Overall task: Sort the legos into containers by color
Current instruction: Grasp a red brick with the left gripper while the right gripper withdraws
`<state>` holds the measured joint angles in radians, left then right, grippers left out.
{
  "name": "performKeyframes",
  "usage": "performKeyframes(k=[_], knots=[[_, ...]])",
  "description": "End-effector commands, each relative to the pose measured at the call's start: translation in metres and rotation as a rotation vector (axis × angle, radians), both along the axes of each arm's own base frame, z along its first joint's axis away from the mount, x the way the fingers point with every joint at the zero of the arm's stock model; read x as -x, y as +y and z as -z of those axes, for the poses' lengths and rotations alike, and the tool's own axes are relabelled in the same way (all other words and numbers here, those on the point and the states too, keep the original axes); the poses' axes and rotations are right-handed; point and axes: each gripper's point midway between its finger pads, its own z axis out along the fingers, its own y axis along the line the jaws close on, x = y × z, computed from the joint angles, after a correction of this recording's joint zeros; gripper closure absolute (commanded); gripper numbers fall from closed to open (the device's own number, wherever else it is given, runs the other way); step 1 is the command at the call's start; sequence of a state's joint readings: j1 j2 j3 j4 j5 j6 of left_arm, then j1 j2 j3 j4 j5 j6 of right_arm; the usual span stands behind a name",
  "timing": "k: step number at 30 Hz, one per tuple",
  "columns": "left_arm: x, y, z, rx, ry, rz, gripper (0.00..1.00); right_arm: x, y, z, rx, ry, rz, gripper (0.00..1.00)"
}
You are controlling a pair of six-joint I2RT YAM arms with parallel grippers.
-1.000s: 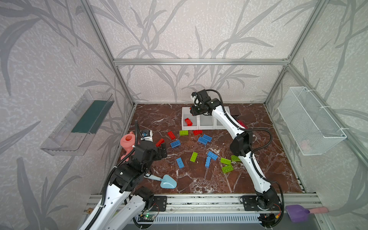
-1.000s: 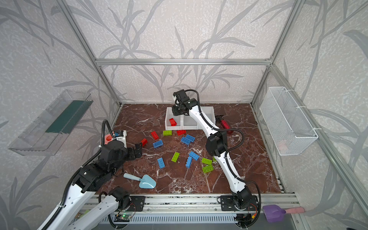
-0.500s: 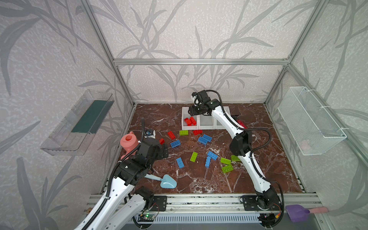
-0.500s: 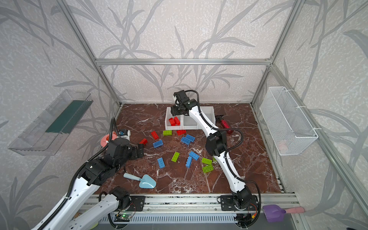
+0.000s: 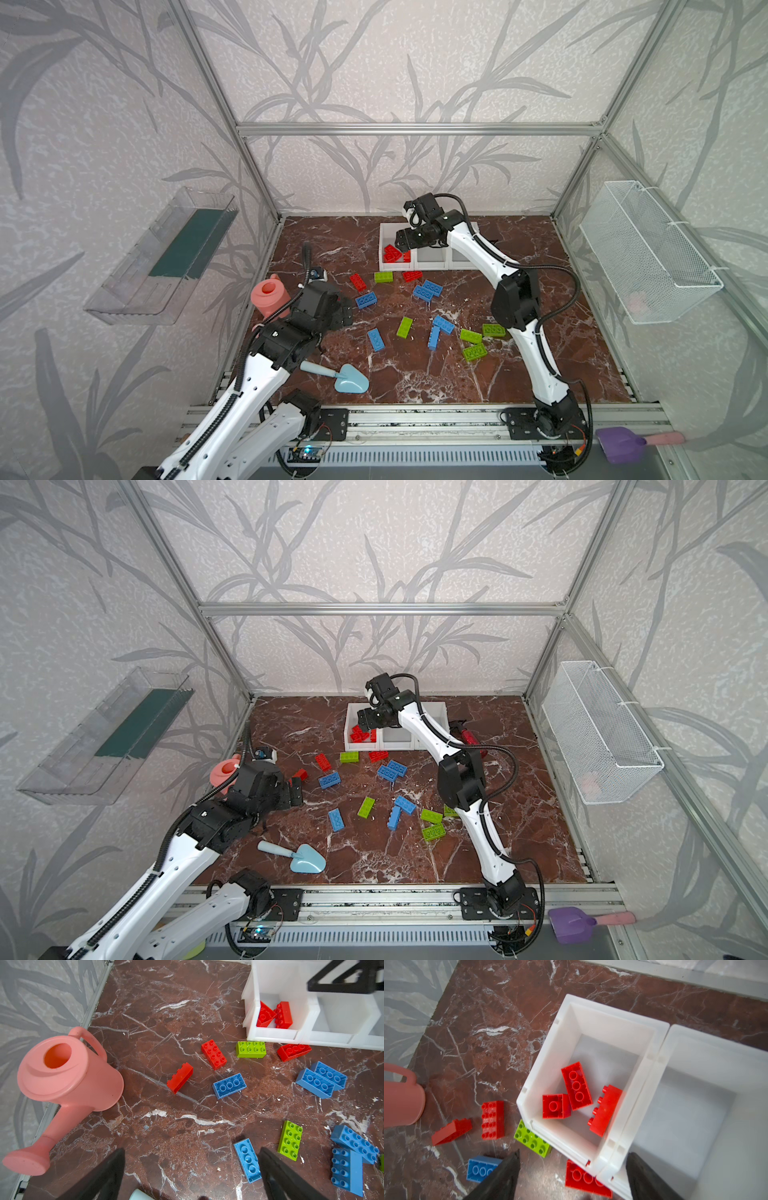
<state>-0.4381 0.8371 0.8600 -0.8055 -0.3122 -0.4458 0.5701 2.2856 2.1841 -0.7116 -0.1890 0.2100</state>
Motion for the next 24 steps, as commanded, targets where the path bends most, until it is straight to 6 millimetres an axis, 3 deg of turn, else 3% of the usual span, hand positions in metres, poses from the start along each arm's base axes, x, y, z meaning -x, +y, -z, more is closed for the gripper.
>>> performKeyframes(k=[1, 3, 6, 7, 11, 16, 24], knots=[[-0.006, 0.002, -0.008, 0.035, 0.007, -0.056, 0.01, 0.025, -0.008, -0.070, -0.100, -0.163, -0.038, 0.16], [-0.010, 0.000, -0.006, 0.060, 0.012, -0.084, 0.01, 0.042, -0.022, -0.077, -0.127, -0.214, -0.024, 0.14], [-0.018, -0.002, -0.001, 0.096, 0.012, -0.140, 0.01, 0.069, -0.055, -0.065, -0.102, -0.242, 0.036, 0.10], [-0.021, -0.001, 0.000, 0.102, 0.013, -0.165, 0.01, 0.080, -0.069, -0.075, -0.126, -0.272, 0.069, 0.09], [-0.035, -0.006, 0.009, 0.135, 0.014, -0.217, 0.03, 0.116, -0.104, -0.066, -0.192, -0.289, 0.148, 0.08], [-0.058, -0.013, 0.022, 0.138, 0.038, -0.262, 0.06, 0.155, -0.151, -0.038, -0.185, -0.303, 0.289, 0.07], [-0.091, -0.017, 0.057, 0.048, 0.138, -0.327, 0.12, 0.201, -0.196, -0.006, -0.288, -0.362, 0.431, 0.08]])
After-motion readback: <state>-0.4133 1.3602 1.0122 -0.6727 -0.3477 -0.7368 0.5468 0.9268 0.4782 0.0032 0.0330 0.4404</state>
